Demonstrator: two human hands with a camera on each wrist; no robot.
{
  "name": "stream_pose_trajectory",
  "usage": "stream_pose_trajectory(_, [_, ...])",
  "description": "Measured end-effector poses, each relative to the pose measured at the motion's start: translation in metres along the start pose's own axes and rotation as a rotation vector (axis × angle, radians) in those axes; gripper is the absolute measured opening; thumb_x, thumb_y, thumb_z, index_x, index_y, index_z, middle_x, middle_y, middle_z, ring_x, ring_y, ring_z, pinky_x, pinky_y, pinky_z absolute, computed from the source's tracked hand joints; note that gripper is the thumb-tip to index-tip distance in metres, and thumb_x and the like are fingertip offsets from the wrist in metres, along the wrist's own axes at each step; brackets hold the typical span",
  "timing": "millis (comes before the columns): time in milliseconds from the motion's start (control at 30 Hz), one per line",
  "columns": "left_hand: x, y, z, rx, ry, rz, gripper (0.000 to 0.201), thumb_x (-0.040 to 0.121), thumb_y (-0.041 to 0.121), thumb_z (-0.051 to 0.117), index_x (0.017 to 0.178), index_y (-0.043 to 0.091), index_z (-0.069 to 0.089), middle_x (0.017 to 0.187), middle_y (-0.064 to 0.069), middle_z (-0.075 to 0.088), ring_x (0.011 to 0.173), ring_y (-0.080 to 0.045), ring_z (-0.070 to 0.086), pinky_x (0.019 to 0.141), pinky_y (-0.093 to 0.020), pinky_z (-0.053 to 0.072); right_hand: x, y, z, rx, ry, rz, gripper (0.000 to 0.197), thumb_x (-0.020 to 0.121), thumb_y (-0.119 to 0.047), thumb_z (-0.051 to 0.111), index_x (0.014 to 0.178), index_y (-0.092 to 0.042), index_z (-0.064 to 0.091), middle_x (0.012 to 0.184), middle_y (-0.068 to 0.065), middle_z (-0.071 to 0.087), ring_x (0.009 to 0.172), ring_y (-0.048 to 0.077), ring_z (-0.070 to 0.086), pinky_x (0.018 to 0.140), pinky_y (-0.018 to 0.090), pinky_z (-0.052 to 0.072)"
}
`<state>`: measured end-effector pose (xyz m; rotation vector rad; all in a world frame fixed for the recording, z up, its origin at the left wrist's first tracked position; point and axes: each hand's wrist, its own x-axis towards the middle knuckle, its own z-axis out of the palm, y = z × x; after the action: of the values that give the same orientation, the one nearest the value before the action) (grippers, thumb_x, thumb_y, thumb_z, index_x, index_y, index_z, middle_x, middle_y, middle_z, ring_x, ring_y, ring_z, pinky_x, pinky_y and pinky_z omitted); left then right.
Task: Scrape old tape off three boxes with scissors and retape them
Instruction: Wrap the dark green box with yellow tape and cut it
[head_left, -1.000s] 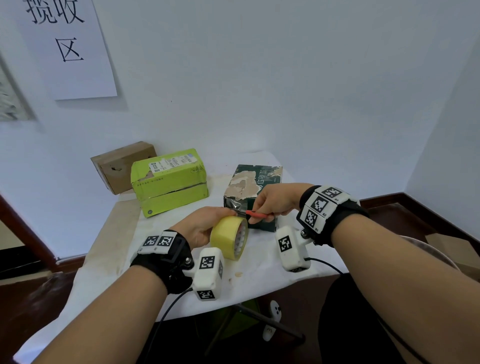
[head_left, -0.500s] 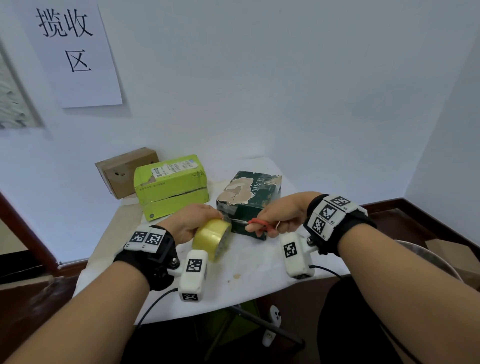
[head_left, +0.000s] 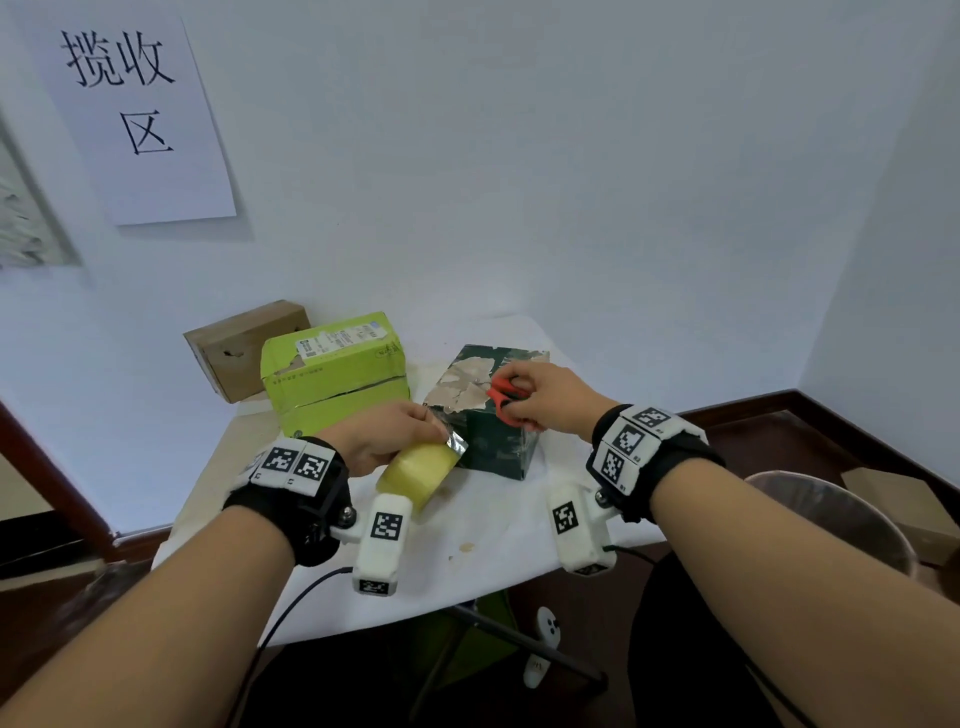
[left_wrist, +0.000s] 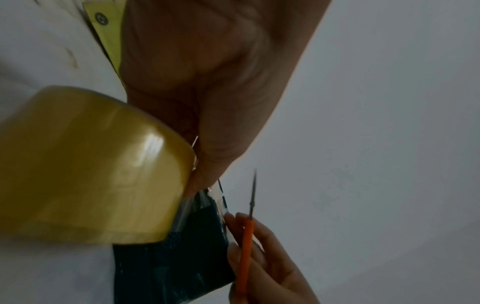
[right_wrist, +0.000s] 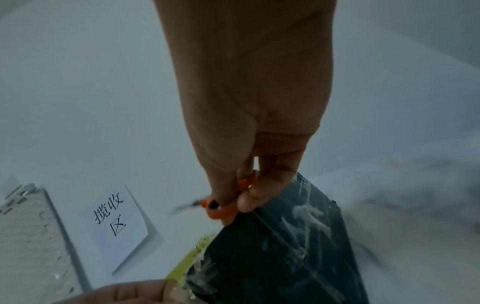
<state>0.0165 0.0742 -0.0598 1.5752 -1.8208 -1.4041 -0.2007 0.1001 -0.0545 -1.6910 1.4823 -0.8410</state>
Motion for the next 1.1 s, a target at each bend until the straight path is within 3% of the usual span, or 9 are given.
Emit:
stream_pose_trajectory(100, [-0.002,-0.002,-0.008,0.003,-0.008,-0.016,0.008,0.088,0.008,0.065,0.081,0.011,0.065,0.079,-0.005,0.064,0.069,-0.015,0.057,0.064,-0.023,0.045,0.005,0.002,0.003,-0.006,0.03,-0.007,0.03,0.085,-0.003,0.064,0.11,-0.019,0.059,0.096,0.005,0.063,0.045,0.005,0.057,0.049,0.016,0.05])
stream_pose_trajectory(233, [-0.004,-0.005,-0.024,0.096,0.024,-0.041,0.008,0.086,0.007,0.067,0.079,0.009,0.067,0.077,-0.006,0.064,0.068,-0.015,0.057,0.063,-0.022,0.046,0.009,0.002,0.003,-0.007,0.073,-0.01,0.03,0.087,-0.004,0.063,0.114,-0.016,0.058,0.091,0.001,0.062,0.051,0.009,0.058,0.055,0.017,0.054])
stream_pose_trajectory(467, [0.006,-0.009,-0.047,0.837,0.387,0.099,0.015,0.088,0.004,0.05,0.081,0.008,0.062,0.093,-0.01,0.067,0.089,-0.025,0.06,0.066,-0.029,0.042,0.016,0.003,0.011,0.072,0.155,-0.032,0.031,0.087,0.0,0.06,0.115,-0.013,0.058,0.1,0.004,0.061,0.046,0.009,0.059,0.053,0.019,0.055])
stream_pose_trajectory(600, [0.017,-0.02,-0.04,0.821,0.37,0.128,0.015,0.088,0.008,0.055,0.086,0.005,0.07,0.093,-0.008,0.068,0.089,-0.025,0.062,0.071,-0.032,0.047,0.016,0.02,-0.002,0.168,0.543,0.076,0.023,0.084,-0.002,0.062,0.105,-0.01,0.057,0.091,0.004,0.063,0.061,0.018,0.066,0.07,0.038,0.059])
stream_pose_trajectory(667, [0.022,-0.024,-0.034,0.805,0.373,0.147,0.016,0.088,0.009,0.056,0.086,0.005,0.071,0.092,-0.009,0.07,0.087,-0.026,0.063,0.071,-0.032,0.048,0.019,0.033,-0.013,0.121,0.613,0.243,0.027,0.081,-0.006,0.065,0.106,-0.004,0.054,0.099,0.013,0.063,0.076,0.029,0.069,0.076,0.043,0.058])
stream_pose_trajectory(800, [0.029,-0.029,-0.026,0.808,0.361,0.155,0.015,0.09,0.012,0.057,0.088,0.008,0.071,0.093,-0.008,0.07,0.083,-0.022,0.06,0.069,-0.03,0.047,0.011,0.04,-0.022,-0.146,0.233,0.522,0.02,0.088,-0.01,0.062,0.077,-0.005,0.048,0.075,0.006,0.056,0.075,0.023,0.06,0.064,0.027,0.052])
stream_pose_trajectory(900, [0.029,-0.029,-0.026,0.817,0.336,0.175,0.014,0.091,0.009,0.054,0.088,0.006,0.067,0.095,-0.01,0.068,0.081,-0.021,0.054,0.067,-0.028,0.04,0.0,0.037,-0.013,-0.596,-0.066,0.578,0.036,0.096,-0.021,0.052,0.065,-0.01,0.038,0.088,0.011,0.054,0.081,0.025,0.051,0.069,0.031,0.042])
stream_pose_trajectory(1000, [0.028,-0.028,-0.028,0.818,0.333,0.184,0.013,0.092,0.005,0.048,0.086,0.005,0.06,0.096,-0.014,0.065,0.082,-0.025,0.053,0.066,-0.03,0.037,0.002,0.035,-0.009,-0.792,-0.144,0.586,0.023,0.092,-0.028,0.057,0.093,-0.005,0.06,0.116,0.01,0.062,0.1,0.026,0.059,0.081,0.029,0.047])
stream_pose_trajectory(1100, [0.026,-0.025,-0.032,0.784,0.359,0.214,0.012,0.093,0.006,0.048,0.084,0.006,0.057,0.091,-0.012,0.062,0.08,-0.024,0.051,0.063,-0.029,0.036,0.01,0.041,-0.005,-0.896,-0.17,0.55,0.039,0.081,-0.041,0.069,0.109,-0.015,0.061,0.113,-0.001,0.061,0.106,0.023,0.06,0.089,0.03,0.049])
